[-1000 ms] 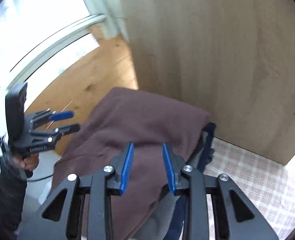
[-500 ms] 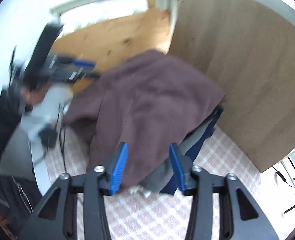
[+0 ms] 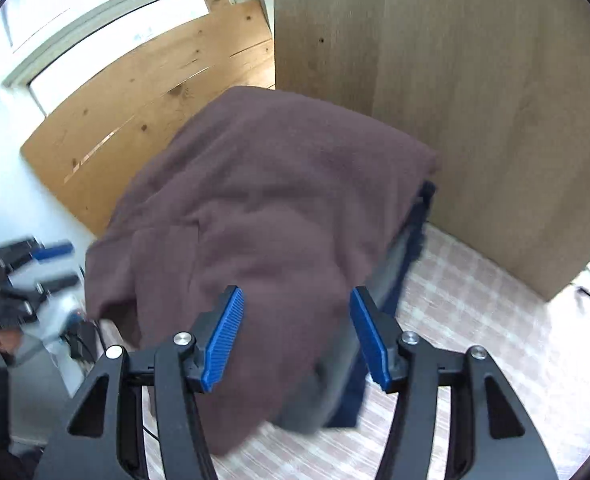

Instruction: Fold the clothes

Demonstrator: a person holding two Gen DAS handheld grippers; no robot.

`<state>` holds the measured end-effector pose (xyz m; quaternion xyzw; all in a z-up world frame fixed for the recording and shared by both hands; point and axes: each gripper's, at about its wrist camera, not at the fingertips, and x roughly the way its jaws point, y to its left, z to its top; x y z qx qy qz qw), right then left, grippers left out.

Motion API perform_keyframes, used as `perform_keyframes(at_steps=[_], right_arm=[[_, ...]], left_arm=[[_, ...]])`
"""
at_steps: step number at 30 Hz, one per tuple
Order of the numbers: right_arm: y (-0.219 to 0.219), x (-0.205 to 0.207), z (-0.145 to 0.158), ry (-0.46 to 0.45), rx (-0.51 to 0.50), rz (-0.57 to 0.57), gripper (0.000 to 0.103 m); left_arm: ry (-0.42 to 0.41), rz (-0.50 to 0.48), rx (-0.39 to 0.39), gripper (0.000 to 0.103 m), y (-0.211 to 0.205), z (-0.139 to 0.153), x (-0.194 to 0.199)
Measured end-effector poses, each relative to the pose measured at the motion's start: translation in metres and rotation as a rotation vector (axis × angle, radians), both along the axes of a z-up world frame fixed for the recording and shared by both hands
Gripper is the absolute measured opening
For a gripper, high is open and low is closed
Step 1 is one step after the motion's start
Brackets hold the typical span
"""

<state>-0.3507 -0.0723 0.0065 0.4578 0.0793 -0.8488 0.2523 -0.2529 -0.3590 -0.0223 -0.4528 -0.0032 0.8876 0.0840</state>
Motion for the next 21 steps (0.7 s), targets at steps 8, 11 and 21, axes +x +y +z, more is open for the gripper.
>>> perform_keyframes(at_steps=[8,11,21], right_arm=[[0.003,0.065,0.010,0.041,-0.096,-0.077,0.055],[0.005,0.096,-0.002,0.021,-0.064,-0.104,0.055],[0.042,0.158,-0.014,-0.029,-0.046,-0.301,0.055]], left_arm=[[0.040,-0.078,0.061,0.052,0.033,0.023,-0.015],[0.037,-0.100,0.033,0.054,0.052,0.022,0.003],[-0.029,-0.032,0.059,0.066,0.090,-0.003,0.071]])
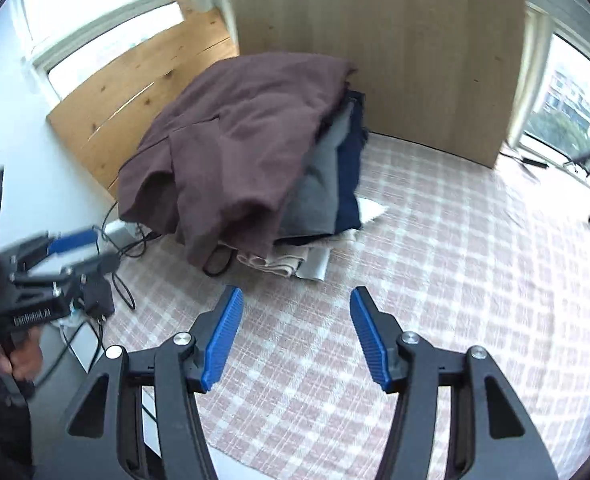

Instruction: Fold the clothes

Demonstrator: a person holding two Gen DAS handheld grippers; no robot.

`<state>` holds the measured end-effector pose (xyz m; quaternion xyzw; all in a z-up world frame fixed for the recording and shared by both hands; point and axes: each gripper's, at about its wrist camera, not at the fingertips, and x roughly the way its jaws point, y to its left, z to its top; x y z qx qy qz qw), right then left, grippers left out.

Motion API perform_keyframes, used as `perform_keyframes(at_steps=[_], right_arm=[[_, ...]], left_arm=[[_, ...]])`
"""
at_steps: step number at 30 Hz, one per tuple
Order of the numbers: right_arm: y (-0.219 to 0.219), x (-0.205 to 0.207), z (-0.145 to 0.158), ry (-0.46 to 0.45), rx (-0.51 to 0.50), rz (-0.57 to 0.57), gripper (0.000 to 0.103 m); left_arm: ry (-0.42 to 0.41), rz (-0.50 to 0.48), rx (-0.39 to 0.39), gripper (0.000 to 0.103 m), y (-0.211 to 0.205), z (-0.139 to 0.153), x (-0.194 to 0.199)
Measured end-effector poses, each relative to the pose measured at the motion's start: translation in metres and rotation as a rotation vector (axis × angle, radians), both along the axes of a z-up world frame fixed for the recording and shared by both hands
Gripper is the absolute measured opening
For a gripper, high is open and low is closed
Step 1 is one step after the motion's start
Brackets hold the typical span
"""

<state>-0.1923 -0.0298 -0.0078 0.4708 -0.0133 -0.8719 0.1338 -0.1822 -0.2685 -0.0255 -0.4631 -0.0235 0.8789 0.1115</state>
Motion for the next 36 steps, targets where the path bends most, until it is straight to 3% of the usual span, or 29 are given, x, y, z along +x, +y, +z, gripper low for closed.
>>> perform_keyframes(at_steps=[4,10,14,19,24,36], right_arm=[[0.023,0.018,0.003,-0.001,-0.030,-0.051,0.057],[0.053,0.058,0.010,-0.023,-0.017,-0.047,0.058],[0.071,0.091,0.019,0.021,0.044,-0.035,0.058],[0.097,0.129,0.029,0.071,0.070,-0.029,0.058],[0.117,0.164,0.033,0.124,0.097,-0.012,0.058],[0.146,0.211,0.034,0.168,0.105,0.014,0.059]], left_arm=[[0.000,0.043,0.024,0.067,0.014,0.007,0.026],[0.026,0.081,-0.014,0.070,0.048,0.019,0.074],[0.028,0.094,-0.009,0.072,0.073,0.024,0.105],[-0.007,0.158,-0.066,0.072,0.096,0.023,0.135],[-0.024,0.209,-0.054,0.072,0.111,0.023,0.166],[-0.010,0.207,-0.074,0.072,0.144,0.032,0.206]])
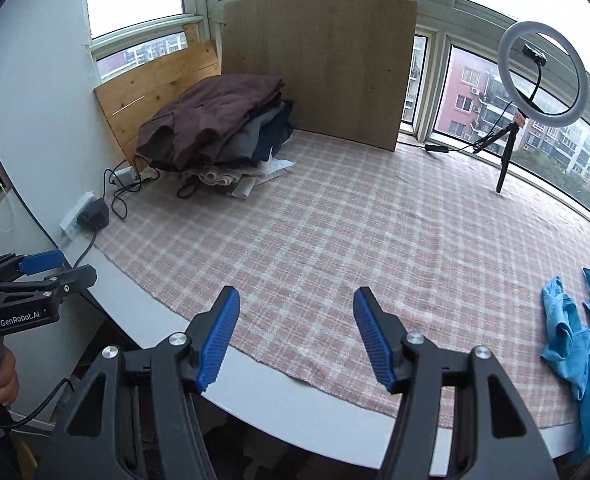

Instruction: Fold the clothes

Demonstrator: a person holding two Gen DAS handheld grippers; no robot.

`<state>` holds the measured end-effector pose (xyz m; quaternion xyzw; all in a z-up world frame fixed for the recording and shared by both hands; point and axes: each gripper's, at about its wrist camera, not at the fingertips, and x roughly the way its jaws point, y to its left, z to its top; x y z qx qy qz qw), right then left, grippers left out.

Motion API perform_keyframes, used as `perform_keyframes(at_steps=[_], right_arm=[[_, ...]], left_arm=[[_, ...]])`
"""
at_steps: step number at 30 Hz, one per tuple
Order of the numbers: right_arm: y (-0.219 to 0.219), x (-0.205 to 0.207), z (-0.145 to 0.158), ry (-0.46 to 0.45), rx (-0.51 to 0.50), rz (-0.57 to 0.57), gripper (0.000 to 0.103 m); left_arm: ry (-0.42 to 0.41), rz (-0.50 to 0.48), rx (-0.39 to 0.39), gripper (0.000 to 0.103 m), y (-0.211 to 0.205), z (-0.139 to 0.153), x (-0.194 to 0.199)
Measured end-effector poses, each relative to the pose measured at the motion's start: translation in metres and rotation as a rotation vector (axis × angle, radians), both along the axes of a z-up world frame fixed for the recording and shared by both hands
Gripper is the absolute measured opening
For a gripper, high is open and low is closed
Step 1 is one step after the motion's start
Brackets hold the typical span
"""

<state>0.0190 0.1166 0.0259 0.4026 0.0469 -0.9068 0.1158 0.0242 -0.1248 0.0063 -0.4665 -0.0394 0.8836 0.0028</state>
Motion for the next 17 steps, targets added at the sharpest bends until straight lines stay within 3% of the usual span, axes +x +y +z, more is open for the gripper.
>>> perform_keyframes(at_steps=[17], right_arm=[[0.004,0.012,0.005,0.024,0.027,0.018,0.060]], left_arm=[[0.053,-0.007,-0.012,0.073,0.009,0.015,0.014]])
